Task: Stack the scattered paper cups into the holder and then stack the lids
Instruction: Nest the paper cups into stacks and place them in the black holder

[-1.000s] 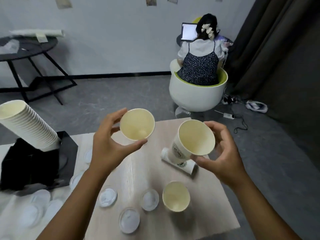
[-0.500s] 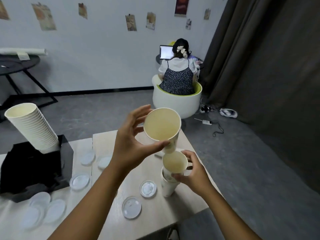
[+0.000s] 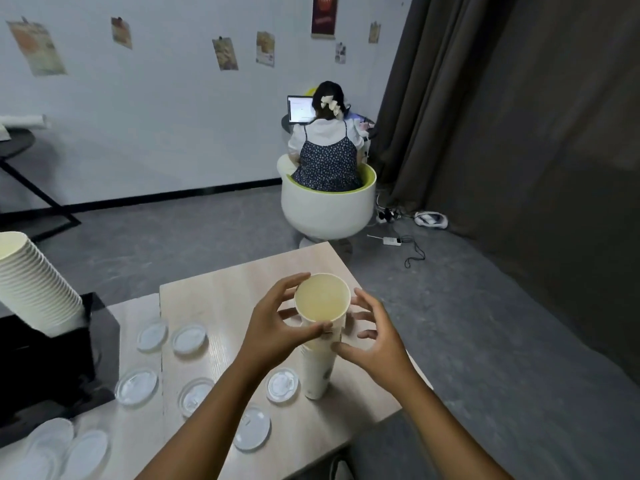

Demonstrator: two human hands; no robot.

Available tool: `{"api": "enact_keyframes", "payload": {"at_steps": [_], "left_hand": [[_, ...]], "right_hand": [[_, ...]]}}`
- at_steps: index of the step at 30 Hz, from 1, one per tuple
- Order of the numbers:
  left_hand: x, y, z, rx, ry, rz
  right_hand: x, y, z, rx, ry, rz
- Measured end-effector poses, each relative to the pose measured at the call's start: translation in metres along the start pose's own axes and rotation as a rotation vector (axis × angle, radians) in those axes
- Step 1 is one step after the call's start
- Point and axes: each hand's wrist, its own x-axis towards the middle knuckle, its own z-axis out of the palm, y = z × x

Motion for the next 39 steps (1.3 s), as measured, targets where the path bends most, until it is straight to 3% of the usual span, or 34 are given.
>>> {"api": "enact_keyframes", "payload": {"at_steps": [10, 15, 23, 28, 30, 39], "left_hand": [[-0.013, -0.065, 0.024, 0.096, -0.149, -0.173], [-0.019, -0.089, 0.027, 0.111, -0.155, -0.289], [-0.019, -0.092, 0.020, 0.134, -0.165, -0.320], [0.010, -0.073, 0.011, 0.156, -0.010, -0.300], [0.034, -0.072, 0.015, 0.188, -0.016, -0.271], [0.147, -0.160, 0.068, 0.418, -0.449, -0.291]], "right_hand": [[0.007, 0.043, 0.017, -0.039, -0.100, 0.047], [0.015, 0.064, 0.013, -0.044, -0.204, 0.101], [0.029, 0.092, 0.022, 0.050, -0.271, 0.129], [0.059, 0.107, -0.002, 0.210, -0.129, 0.162], [0.084, 0.123, -0.016, 0.185, -0.099, 0.184], [0.170, 0.230, -0.013, -0.216, -0.323, 0.249]]}}
